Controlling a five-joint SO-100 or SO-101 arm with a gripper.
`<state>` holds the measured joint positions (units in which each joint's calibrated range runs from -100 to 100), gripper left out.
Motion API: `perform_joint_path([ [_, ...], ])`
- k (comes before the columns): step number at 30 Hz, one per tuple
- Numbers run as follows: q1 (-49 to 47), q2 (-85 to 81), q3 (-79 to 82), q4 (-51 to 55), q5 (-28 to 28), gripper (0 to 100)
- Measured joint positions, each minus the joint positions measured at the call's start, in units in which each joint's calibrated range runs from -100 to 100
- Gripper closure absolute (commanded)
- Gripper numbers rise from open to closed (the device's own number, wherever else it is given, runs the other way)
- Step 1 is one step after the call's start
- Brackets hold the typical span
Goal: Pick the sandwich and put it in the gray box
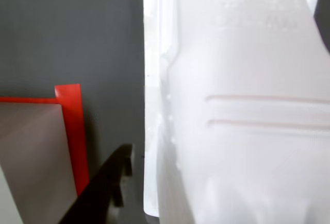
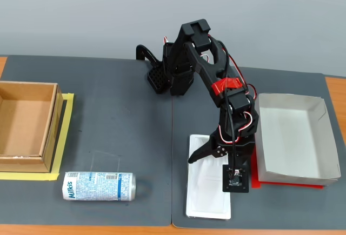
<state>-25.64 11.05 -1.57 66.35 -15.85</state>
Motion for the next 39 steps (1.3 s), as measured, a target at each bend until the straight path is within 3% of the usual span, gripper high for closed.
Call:
perform_joint_path([
  [15,0.0,0.76,0.0,0.0,0.0,58],
  [21,0.0,0.76,0.0,0.0,0.15,71],
  [32,-0.66,0.68,0.0,0.09,0.54,74],
  [39,-0.74,0.51,-0.09,0.09,0.54,86],
])
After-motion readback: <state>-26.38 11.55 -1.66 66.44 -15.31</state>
